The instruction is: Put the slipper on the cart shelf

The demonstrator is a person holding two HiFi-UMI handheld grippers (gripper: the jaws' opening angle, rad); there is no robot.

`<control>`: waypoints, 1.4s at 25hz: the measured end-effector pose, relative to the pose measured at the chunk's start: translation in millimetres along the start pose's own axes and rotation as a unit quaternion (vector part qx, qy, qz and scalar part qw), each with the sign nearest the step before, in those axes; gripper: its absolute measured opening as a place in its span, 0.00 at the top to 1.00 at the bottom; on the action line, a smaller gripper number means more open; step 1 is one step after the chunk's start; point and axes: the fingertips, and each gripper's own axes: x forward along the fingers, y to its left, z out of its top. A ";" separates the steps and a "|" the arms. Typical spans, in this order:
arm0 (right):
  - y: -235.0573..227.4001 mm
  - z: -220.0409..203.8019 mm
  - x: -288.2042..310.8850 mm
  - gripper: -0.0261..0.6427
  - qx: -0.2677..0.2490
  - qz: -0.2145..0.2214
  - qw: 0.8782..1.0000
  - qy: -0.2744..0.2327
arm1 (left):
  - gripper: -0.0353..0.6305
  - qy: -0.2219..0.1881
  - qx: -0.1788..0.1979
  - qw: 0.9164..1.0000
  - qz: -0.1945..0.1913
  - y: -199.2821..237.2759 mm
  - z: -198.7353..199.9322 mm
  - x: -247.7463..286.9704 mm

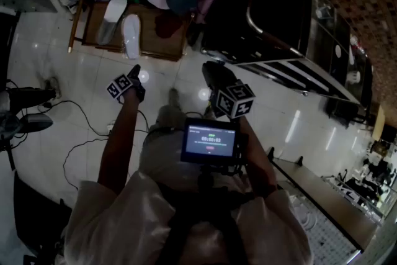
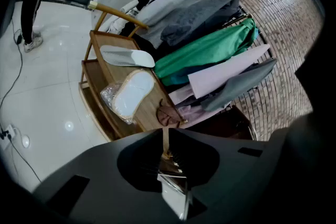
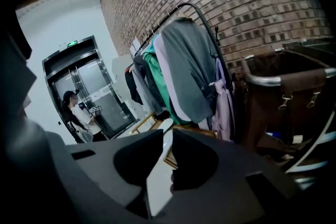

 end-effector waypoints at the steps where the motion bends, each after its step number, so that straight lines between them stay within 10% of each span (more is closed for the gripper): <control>1: 0.5 -3.2 4.5 0.86 0.004 0.001 1.000 0.005 | 0.90 -0.003 -0.009 1.000 0.001 6.0 3.1 4.1; 35: -19.8 -44.1 61.6 0.86 0.020 -0.020 0.995 0.096 | 0.68 -0.062 -0.208 0.976 0.013 126.2 32.5 88.9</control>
